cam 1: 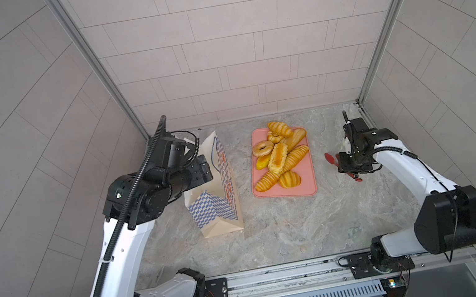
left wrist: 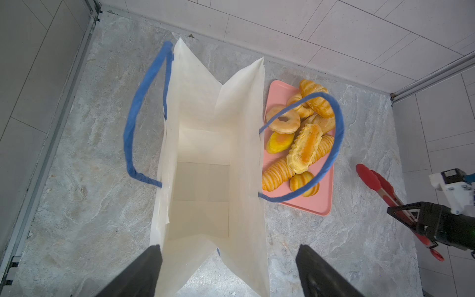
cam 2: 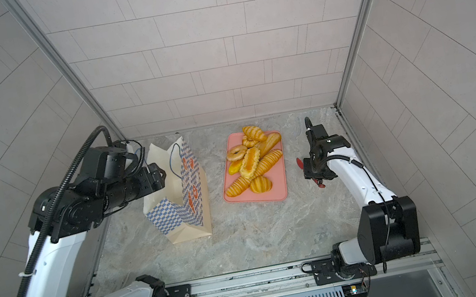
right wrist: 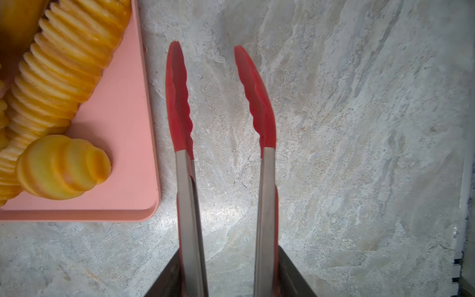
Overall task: Pack bread into a paper bag
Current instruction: Pick up the pair of food tongs from the middle-right of the table.
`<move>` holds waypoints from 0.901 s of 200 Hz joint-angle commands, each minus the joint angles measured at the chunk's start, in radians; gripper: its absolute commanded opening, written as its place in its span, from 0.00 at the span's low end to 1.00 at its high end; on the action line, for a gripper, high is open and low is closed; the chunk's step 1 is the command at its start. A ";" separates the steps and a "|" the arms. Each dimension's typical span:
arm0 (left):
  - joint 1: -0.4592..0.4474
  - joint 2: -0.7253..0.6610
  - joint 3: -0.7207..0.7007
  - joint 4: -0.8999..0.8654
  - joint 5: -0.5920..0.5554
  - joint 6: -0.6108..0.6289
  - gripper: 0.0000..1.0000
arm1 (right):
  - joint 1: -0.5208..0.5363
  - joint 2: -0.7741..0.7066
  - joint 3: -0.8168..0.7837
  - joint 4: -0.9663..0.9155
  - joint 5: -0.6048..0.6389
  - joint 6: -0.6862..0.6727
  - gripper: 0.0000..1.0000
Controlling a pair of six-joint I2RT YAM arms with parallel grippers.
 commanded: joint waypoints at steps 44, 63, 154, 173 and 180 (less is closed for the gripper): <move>0.033 0.022 0.052 -0.013 -0.018 0.046 0.92 | -0.003 -0.138 0.040 -0.062 -0.044 -0.013 0.48; 0.059 0.024 0.058 -0.019 -0.003 0.054 0.92 | -0.003 -0.184 0.034 -0.052 -0.049 -0.004 0.48; 0.192 0.097 0.184 -0.055 0.011 0.104 0.94 | -0.002 -0.253 0.096 -0.112 -0.164 0.036 0.48; 0.251 0.130 0.216 -0.025 0.078 0.073 0.96 | -0.002 -0.246 0.112 -0.128 -0.186 0.039 0.47; 0.285 0.145 0.220 -0.003 0.135 0.055 0.96 | -0.002 -0.240 0.116 -0.136 -0.191 0.038 0.47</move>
